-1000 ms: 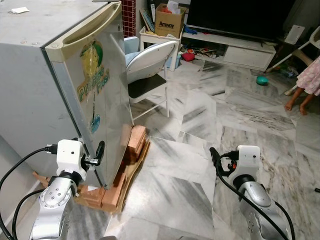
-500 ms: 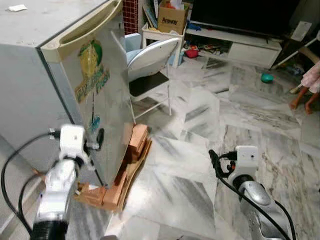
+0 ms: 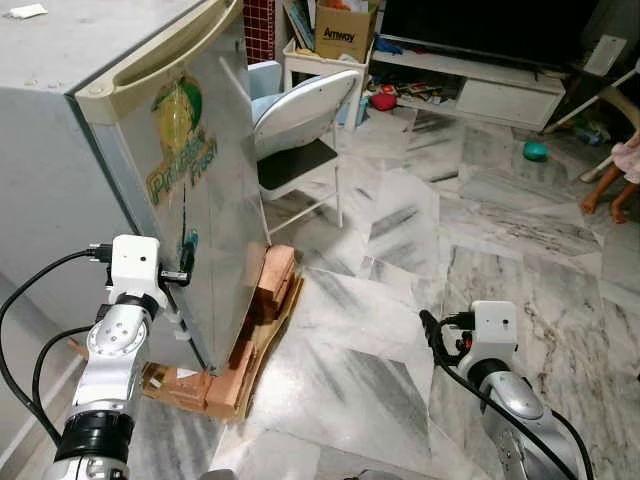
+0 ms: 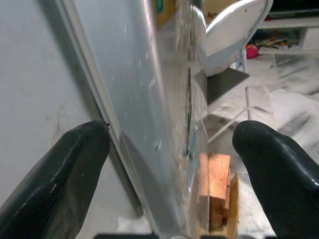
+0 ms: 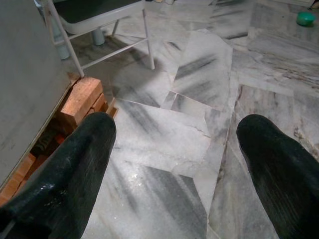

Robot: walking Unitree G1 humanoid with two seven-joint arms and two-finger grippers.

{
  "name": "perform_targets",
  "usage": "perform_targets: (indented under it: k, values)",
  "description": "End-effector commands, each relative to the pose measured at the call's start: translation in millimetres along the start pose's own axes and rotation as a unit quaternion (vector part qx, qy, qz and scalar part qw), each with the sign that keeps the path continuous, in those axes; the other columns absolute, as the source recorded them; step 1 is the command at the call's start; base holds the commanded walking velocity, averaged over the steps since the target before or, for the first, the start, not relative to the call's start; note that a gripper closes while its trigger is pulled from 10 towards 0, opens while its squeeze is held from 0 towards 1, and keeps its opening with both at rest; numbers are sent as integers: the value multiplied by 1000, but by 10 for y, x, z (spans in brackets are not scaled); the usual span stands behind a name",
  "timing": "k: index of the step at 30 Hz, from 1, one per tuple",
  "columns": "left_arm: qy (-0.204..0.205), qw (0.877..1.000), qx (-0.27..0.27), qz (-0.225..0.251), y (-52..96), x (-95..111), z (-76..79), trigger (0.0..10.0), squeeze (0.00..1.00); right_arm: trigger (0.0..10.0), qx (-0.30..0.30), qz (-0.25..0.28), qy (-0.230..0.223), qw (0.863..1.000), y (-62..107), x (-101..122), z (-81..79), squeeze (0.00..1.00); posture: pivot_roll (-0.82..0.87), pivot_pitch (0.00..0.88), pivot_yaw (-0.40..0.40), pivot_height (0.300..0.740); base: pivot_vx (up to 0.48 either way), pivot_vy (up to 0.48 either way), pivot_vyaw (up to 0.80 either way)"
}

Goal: Restocking fridge

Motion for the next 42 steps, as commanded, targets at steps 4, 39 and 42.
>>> perform_targets:
  k: [4, 39, 42]
  values:
    - [-17, 1000, -12, 9, -108, 58, 71, 10000, 0, 10000, 2, -3, 6, 1000, 0, 26, 5, 0, -7, 32, -53, 740, 0, 0, 0]
    - [-35, 857, -406, 315, 288, 1783, 2139, 10000, 0, 10000, -6, -140, 87, 986, 53, -370, 177, 0, -26, 37, -65, 740, 0, 0, 0]
    - [-36, 860, -404, 308, 255, 1738, 2109, 10000, 0, 10000, -7, -143, 84, 986, 62, -375, 183, 0, -27, 36, -64, 740, 0, 0, 0]
Point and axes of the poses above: a point about 5 cm out from each wrist's last joint towards the gripper, its own y axis pointing back from the gripper into the wrist, its own x axis along the axis of the wrist's last joint, z = x × y, the point moved 3 cm from there along -y, pointing out of the wrist towards the gripper, and after that the axes turned 10 degrees about -y, right-handed, at the moved point
